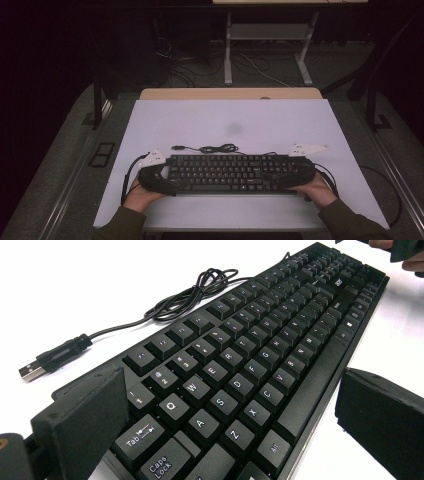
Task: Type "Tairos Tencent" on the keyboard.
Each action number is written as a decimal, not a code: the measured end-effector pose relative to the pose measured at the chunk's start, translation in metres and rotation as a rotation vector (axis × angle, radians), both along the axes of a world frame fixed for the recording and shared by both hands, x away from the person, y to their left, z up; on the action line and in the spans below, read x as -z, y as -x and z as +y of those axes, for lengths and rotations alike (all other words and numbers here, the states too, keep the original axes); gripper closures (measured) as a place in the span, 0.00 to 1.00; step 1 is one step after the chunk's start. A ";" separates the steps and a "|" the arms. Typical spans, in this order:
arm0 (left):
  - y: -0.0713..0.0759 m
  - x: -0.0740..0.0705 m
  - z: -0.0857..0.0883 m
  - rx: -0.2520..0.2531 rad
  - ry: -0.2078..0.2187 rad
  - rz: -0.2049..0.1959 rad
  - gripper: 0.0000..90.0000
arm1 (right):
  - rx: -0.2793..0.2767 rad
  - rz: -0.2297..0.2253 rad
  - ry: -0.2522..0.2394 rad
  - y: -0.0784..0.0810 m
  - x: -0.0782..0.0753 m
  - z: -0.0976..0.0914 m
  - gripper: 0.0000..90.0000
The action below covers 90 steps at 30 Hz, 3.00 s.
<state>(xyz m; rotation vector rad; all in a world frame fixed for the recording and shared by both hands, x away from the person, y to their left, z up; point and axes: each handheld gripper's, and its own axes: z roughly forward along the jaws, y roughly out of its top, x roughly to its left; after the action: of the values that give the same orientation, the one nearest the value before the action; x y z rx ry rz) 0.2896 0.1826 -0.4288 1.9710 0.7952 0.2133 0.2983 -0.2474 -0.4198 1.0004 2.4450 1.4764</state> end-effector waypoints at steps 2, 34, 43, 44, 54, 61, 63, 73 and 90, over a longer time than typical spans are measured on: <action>0.000 0.000 0.000 0.002 -0.001 -0.001 0.00 | -0.011 -0.001 0.005 -0.001 0.001 0.004 0.17; 0.000 0.002 -0.002 0.008 -0.002 0.004 0.00 | -0.097 -0.001 0.091 -0.009 0.006 0.037 0.76; 0.000 0.002 -0.002 0.010 -0.009 0.004 0.00 | -0.138 0.012 0.139 -0.005 0.010 0.041 0.97; 0.000 0.002 -0.002 0.010 -0.010 0.004 0.00 | -0.140 0.015 0.143 -0.005 0.010 0.041 0.98; 0.000 0.002 -0.004 0.014 -0.012 0.002 0.00 | -0.166 0.032 0.168 -0.005 0.013 0.043 0.99; 0.000 0.002 -0.005 0.015 -0.013 0.000 0.00 | -0.183 0.036 0.194 -0.004 0.016 0.046 0.99; 0.000 0.002 -0.006 0.014 -0.014 -0.002 0.00 | -0.187 0.036 0.196 -0.003 0.016 0.046 0.99; -0.003 0.000 -0.012 0.023 -0.011 -0.009 0.01 | -0.192 0.030 0.214 -0.003 0.018 0.048 0.99; -0.013 -0.003 -0.019 -0.005 -0.007 0.005 0.16 | -0.190 0.032 0.213 -0.003 0.018 0.048 0.99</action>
<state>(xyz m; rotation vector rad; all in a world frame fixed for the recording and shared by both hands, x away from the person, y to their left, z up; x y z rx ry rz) 0.3027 0.1633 -0.4253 1.9776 0.8033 0.2144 0.3008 -0.1998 -0.4380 0.7749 2.7150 1.2206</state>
